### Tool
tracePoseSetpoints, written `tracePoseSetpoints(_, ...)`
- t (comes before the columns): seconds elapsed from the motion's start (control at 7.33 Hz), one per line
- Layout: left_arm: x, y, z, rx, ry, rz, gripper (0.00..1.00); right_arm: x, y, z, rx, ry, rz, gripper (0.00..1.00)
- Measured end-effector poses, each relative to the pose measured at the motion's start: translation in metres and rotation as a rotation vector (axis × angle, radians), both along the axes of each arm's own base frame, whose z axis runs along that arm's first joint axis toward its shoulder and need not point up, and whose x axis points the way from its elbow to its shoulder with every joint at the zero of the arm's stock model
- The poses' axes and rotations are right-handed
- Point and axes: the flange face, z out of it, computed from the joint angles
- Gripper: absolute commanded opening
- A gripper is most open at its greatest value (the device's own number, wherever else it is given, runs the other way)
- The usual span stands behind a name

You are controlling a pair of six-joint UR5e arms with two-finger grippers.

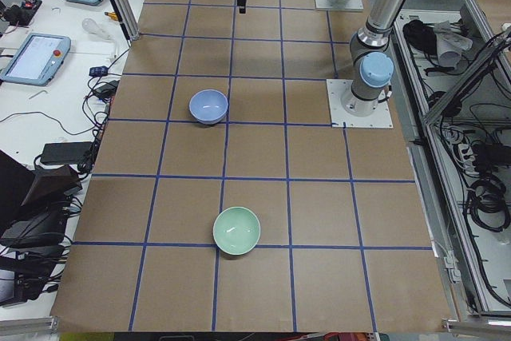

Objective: Stack green bowl on blue bowl
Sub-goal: 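Move the left gripper back toward the robot, away from the blue bowl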

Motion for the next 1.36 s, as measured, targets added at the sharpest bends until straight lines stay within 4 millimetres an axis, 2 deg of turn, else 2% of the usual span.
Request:
tracePoseSetpoints(0.55,0.006,-0.001,0.001,-0.004,-0.002,-0.057,1.00,0.000,0.000,0.000,0.000,0.000,0.000,1.00)
tracePoseSetpoints(0.68,0.015,-0.002,0.002,-0.005,-0.003,-0.113,1.00,0.000,0.000,0.000,0.000,0.000,0.000,1.00)
tracePoseSetpoints(0.82,0.035,-0.005,0.004,-0.005,-0.003,-0.166,1.00,0.000,0.000,0.000,0.001,0.000,0.000,1.00)
tracePoseSetpoints(0.95,0.068,-0.007,0.006,0.000,-0.001,-0.215,1.00,0.000,0.000,0.000,0.001,0.000,0.000,1.00)
tracePoseSetpoints(1.09,0.110,-0.007,0.007,0.009,0.005,-0.282,1.00,0.000,0.000,0.000,0.001,0.000,0.000,1.00)
tracePoseSetpoints(1.23,0.167,-0.007,0.004,0.014,0.016,-0.362,1.00,0.000,0.000,0.000,0.001,0.000,0.000,1.00)
tracePoseSetpoints(1.36,0.240,-0.004,-0.006,0.022,0.035,-0.448,1.00,0.000,0.000,0.000,0.001,0.000,0.001,1.00)
